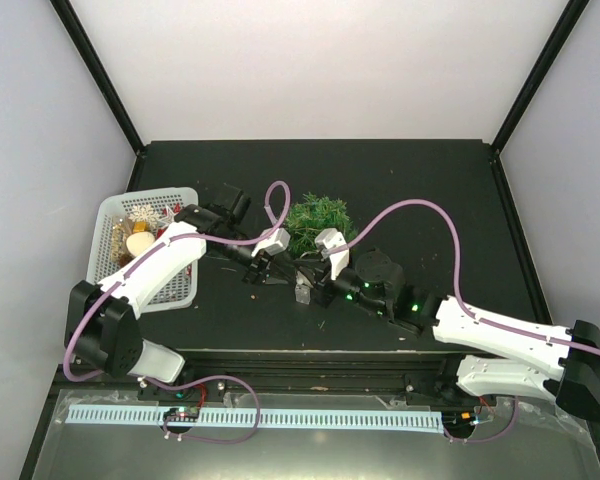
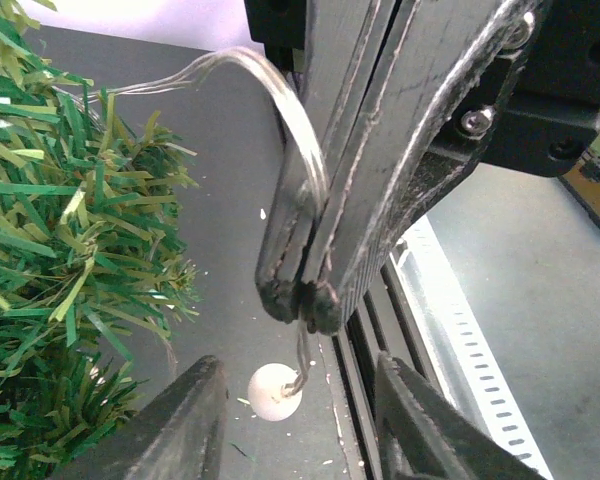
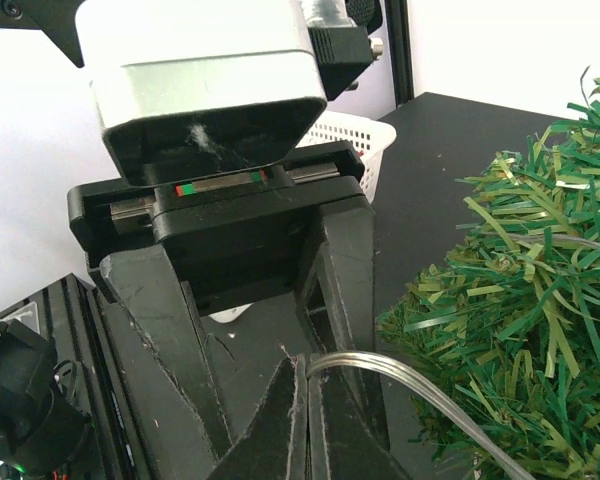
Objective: Decorate the small christmas tree
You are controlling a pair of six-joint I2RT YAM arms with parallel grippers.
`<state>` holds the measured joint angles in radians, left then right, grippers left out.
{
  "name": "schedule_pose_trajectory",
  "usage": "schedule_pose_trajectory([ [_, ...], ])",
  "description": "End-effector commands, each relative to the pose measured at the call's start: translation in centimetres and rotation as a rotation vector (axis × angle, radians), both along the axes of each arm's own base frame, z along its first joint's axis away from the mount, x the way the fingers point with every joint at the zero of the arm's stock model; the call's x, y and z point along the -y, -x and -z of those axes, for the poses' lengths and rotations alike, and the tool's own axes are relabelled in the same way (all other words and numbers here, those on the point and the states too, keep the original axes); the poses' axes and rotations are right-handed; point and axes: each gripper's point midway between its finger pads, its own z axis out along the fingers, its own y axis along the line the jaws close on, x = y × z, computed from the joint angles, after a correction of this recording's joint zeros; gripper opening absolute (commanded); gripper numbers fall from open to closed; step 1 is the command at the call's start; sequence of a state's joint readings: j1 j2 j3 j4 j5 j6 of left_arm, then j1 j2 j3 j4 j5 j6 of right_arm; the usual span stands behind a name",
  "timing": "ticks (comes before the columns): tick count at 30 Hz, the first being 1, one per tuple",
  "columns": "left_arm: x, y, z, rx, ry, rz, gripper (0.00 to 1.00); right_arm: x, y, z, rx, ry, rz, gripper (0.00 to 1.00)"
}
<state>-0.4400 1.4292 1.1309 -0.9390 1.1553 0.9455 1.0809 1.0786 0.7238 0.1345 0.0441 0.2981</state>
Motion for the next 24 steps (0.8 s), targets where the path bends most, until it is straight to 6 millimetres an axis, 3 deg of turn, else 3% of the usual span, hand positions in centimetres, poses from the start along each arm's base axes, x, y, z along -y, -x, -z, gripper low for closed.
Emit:
schedule_pose_trajectory([
  [1, 0.48, 0.27, -1.76, 0.014, 0.061, 0.039, 0.4, -0.19, -0.15, -0.35, -0.001, -0.025, -0.001, 0.01],
  [9, 0.46, 0.38, -1.61, -0.002, 0.055, 0.052, 0.2, -0.36, -0.28, -0.44, 0.0, -0.025, 0.001, 0.01],
  [13, 0.47, 0.38, -1.27, -0.017, 0.048, 0.056, 0.02, -0.32, -0.34, -0.48, 0.001, -0.026, 0.004, 0.01],
  [18, 0.44, 0.21, -1.2, -0.024, 0.024, 0.058, 0.01, -0.32, -0.37, -0.35, -0.002, -0.023, 0.005, 0.01],
  [20, 0.22, 0.19, -1.25, -0.009, -0.003, 0.055, 0.01, -0.34, -0.29, -0.35, -0.006, -0.014, 0.001, 0.07],
  [24, -0.45, -0.26, -1.35, 0.034, -0.077, 0.028, 0.02, 0.07, 0.25, -0.64, -0.005, -0.016, -0.016, 0.33],
])
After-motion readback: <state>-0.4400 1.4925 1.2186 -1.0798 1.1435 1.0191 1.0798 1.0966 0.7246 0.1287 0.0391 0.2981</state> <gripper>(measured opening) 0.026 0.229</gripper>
